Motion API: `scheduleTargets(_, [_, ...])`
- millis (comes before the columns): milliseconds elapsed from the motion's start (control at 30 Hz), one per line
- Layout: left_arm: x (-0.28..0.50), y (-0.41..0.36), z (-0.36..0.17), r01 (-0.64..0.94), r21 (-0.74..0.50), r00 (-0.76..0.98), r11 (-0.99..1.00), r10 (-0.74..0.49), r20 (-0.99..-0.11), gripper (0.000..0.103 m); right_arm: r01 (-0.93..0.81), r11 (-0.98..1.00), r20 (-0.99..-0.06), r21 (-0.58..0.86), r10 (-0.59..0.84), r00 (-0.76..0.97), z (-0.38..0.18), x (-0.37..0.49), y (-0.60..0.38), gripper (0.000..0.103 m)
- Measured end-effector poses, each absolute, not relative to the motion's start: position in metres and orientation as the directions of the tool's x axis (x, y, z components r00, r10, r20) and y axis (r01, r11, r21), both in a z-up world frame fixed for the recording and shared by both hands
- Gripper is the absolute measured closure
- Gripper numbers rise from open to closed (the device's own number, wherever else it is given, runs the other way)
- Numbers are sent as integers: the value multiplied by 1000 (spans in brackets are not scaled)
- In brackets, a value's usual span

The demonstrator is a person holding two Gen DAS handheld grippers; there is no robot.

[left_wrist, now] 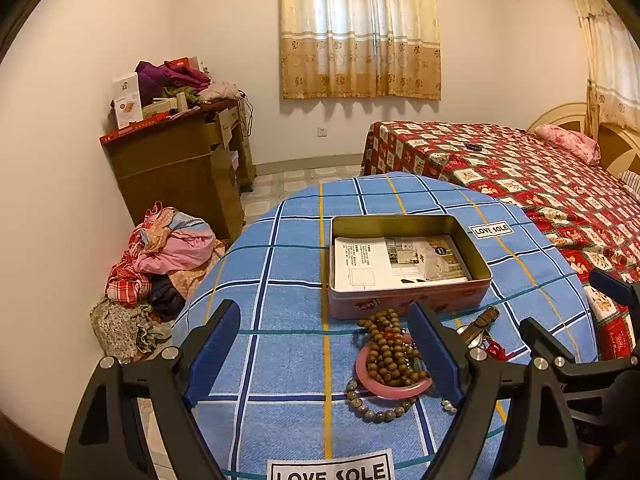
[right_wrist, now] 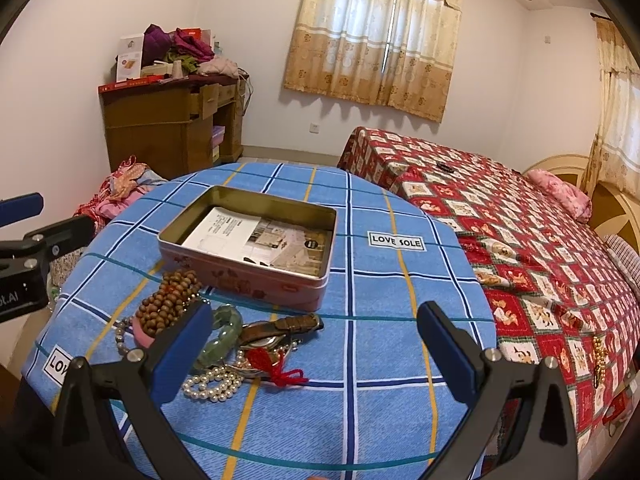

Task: Organize jewelry

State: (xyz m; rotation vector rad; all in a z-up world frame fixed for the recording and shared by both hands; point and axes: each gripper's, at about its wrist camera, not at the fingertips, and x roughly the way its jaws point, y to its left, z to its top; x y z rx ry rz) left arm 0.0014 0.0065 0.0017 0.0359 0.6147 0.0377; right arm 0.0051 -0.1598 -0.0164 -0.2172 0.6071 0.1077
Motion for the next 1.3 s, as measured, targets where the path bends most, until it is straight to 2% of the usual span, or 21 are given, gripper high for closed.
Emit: scheduleTargets(1300, [6, 9, -2, -33, 63, 805, 997, 64, -589, 17, -164, 971, -571, -177, 34, 821, -14, 4, -158, 0])
